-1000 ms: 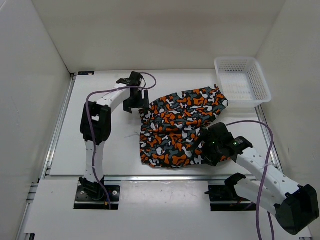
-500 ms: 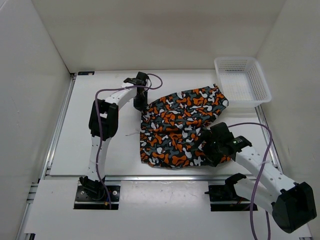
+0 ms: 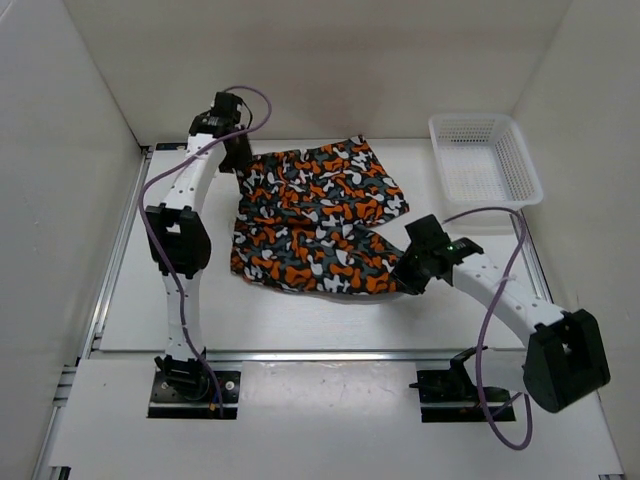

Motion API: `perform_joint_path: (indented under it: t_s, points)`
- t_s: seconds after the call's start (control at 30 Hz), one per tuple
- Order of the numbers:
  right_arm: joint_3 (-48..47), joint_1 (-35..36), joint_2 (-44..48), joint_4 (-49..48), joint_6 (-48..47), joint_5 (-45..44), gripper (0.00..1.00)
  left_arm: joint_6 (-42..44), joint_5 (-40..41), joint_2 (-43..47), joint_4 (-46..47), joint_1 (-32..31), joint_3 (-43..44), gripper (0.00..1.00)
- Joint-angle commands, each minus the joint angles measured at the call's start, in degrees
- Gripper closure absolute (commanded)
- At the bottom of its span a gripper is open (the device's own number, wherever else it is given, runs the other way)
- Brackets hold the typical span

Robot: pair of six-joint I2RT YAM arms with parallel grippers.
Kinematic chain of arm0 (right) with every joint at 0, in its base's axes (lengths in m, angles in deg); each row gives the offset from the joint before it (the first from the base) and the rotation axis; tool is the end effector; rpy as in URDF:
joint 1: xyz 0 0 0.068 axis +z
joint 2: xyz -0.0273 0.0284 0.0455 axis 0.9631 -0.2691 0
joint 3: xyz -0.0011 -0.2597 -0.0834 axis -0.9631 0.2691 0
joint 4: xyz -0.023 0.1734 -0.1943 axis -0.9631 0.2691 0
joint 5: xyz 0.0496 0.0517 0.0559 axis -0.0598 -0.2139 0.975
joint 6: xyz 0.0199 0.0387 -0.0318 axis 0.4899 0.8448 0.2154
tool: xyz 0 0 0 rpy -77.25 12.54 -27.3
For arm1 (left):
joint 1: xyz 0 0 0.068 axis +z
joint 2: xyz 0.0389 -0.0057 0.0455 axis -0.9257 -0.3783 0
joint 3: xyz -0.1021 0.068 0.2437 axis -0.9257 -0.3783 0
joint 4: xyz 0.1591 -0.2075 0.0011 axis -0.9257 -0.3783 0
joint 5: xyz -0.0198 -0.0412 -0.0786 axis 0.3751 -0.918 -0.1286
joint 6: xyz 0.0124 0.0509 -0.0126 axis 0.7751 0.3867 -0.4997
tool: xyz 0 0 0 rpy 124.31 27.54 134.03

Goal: Fold and stack the shorts
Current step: Flatten the shorts out

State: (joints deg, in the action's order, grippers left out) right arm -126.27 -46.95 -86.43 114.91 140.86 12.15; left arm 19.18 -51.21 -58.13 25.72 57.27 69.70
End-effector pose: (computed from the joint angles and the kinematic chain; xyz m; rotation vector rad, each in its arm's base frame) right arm 0.1960 0.1004 0.2151 0.7903 2.6198 0.4351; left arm 0.4677 -0.0814 0.2855 -0.3034 2.5831 -0.0058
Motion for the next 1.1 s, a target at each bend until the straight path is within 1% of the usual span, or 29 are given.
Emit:
perform_joint_path:
  t_s: [0.0,0.03,0.07,0.1,0.13,0.17,0.2,0.23,0.27,0.3,0.33,0.4,0.43,0.47,0.5,0.53,0.57,0.63,0.7,0.8,0.87,0.9,0.97,1.07]
  points:
    - [-6.6,1.1,-5.2,-1.8,-4.1,-1.7,0.59,-0.3,3.8,-7.3,-10.5,-0.3,13.2,0.23]
    - [-7.5,1.6,-5.2,-1.8,-4.1,-2.4,0.5,-0.3,4.8,-7.4,-11.6,-0.3,14.6,0.0]
    - [-7.5,2.2,-5.2,-1.8,-4.1,-2.4,0.45,-0.3,5.8,-6.8,-11.6,-0.3,14.6,0.0]
    - [-7.5,2.2,-4.2,-1.8,-4.1,-3.1,0.4,-0.3,6.6,-2.8,-11.6,-0.3,10.9,0.0]
    - [-6.6,2.2,-3.0,-1.8,-4.1,-3.1,0.33,-0.3,8.1,-0.1,-8.9,-0.3,8.1,0.0]
    - [-5.1,1.7,-2.4,-1.8,-4.1,-3.1,0.33,-1.0,8.9,2.8,-8.2,0.3,5.3,0.0]
    - [-4.2,1.7,-1.9,-1.8,-4.1,-3.1,0.29,-1.8,9.7,8.5,-7.7,1.4,0.0,0.0]
    - [-3.2,0.9,-1.3,-1.8,-4.1,-3.1,0.27,-2.6,10.3,11.4,-7.7,2.1,-3.0,0.0]
    - [-2.3,0.2,-0.4,-1.8,-4.1,-2.3,0.27,-3.4,10.3,14.6,-6.5,3.1,-6.2,0.0]
    - [-0.3,0.2,0.2,-2.4,-4.1,-2.3,0.27,-3.4,10.3,17.8,-5.3,5.0,-14.2,0.0]
    - [0.7,-0.4,1.4,-2.4,-4.1,-1.7,0.27,-4.8,9.1,24.4,-4.3,6.1,-18.6,0.0]
    - [2.6,-0.4,2.5,-3.0,-4.1,-1.7,0.27,-5.4,3.8,30.5,-0.4,9.4,-27.5,0.02]
    - [4.0,-0.9,3.2,-3.6,-4.1,-1.0,0.27,-7.5,1.8,35.2,0.3,10.7,-35.5,0.05]
    - [4.6,-0.9,3.2,-4.2,-4.1,-1.0,0.27,-8.6,-2.6,37.2,1.1,11.8,-39.3,0.11]
    - [4.6,-0.9,3.2,-4.2,-4.1,-0.2,0.27,-9.4,-5.2,38.9,2.2,13.0,-43.2,0.16]
    - [5.3,-1.4,3.2,-4.7,-4.1,0.4,0.27,-11.7,-7.5,41.6,4.6,14.6,-50.5,0.22]
    - [5.3,-1.4,3.2,-4.7,-4.1,0.4,0.28,-12.6,-11.7,42.4,6.1,15.2,-53.8,0.22]
    - [5.3,-1.4,3.2,-5.2,-4.1,1.0,0.28,-14.1,-13.6,42.5,8.9,15.2,-60.7,0.21]
    - [5.3,-2.0,3.2,-5.8,-4.7,1.6,0.28,-14.7,-14.9,40.6,12.2,15.2,-62.7,0.2]
    - [5.3,-2.7,3.2,-5.8,-4.7,4.0,0.28,-14.7,-15.5,36.4,14.3,15.2,-63.3,0.2]
    - [6.7,-3.3,3.2,-7.4,-4.1,6.9,0.28,-14.7,-15.5,34.3,15.2,15.2,-62.7,0.15]
    - [7.3,-3.3,3.2,-7.4,-3.1,7.8,0.28,-14.7,-16.0,33.7,15.7,15.2,-62.7,0.1]
    - [9.0,-3.3,3.2,-9.4,-2.0,9.2,0.28,-14.1,-16.0,32.1,16.8,14.6,-61.3,0.07]
    - [9.9,-4.4,3.2,-11.1,-0.6,11.5,0.28,-13.5,-16.0,28.6,18.0,14.0,-60.7,0.06]
